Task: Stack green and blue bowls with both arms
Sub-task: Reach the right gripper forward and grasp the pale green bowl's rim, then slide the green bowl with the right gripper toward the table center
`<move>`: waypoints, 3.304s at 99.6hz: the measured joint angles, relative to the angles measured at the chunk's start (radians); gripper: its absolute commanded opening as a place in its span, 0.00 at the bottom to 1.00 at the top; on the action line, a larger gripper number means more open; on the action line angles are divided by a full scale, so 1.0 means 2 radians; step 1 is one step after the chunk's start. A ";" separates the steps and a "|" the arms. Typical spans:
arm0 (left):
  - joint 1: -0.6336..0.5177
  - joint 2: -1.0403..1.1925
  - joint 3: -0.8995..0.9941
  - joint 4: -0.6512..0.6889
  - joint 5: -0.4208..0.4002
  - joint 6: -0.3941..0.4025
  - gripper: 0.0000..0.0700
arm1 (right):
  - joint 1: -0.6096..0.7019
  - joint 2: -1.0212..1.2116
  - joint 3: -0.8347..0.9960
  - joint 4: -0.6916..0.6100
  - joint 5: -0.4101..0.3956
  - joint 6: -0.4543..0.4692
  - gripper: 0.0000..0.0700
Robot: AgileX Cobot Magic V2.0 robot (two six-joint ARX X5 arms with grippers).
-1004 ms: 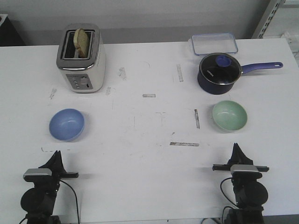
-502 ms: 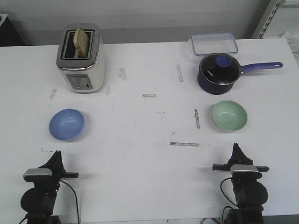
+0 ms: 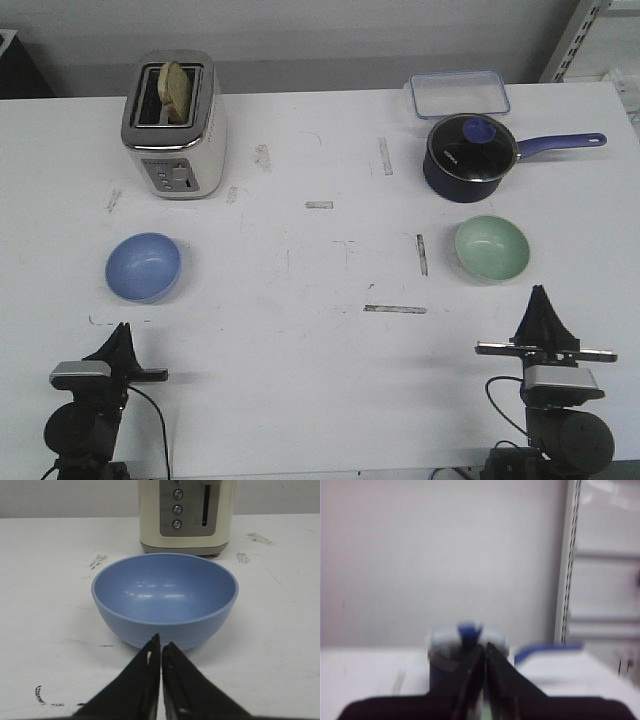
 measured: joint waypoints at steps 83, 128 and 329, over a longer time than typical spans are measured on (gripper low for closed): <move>0.000 0.000 0.000 0.000 0.000 0.000 0.00 | -0.121 0.575 0.475 -0.393 -0.096 -0.020 0.27; 0.000 0.000 0.000 0.000 0.000 0.000 0.00 | -0.166 0.731 0.475 -0.408 -0.132 -0.051 0.63; 0.000 0.000 0.000 0.000 0.000 0.000 0.00 | 0.270 0.790 0.477 -0.338 -0.168 0.044 0.00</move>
